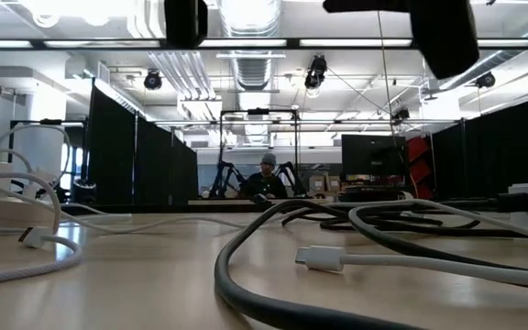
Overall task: Insert USB
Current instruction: Insert the black charger cable into the white charger adapter connected to the left white outlet extension
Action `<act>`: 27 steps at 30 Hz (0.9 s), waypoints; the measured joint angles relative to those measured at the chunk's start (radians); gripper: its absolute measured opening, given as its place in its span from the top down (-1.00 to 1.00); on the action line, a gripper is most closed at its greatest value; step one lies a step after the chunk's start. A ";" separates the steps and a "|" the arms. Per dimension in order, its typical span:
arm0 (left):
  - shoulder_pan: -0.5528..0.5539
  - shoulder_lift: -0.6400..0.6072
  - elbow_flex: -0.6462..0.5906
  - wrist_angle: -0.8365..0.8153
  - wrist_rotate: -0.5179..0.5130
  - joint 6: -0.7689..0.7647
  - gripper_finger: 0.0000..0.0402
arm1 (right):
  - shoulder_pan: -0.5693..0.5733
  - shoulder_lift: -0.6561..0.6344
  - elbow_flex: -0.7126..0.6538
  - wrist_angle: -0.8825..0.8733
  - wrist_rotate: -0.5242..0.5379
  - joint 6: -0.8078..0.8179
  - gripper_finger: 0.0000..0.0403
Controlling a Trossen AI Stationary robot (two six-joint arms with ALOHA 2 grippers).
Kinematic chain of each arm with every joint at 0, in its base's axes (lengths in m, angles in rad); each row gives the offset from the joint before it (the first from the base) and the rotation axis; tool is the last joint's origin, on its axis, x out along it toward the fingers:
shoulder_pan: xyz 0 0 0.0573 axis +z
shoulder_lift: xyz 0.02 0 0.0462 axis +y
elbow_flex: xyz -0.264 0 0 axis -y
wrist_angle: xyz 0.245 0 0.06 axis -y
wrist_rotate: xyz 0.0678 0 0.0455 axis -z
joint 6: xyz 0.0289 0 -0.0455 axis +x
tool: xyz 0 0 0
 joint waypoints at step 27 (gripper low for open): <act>0.006 0.051 0.000 -0.089 -0.046 -0.321 0.18 | -0.015 0.010 0.050 -0.004 -0.030 -0.030 0.94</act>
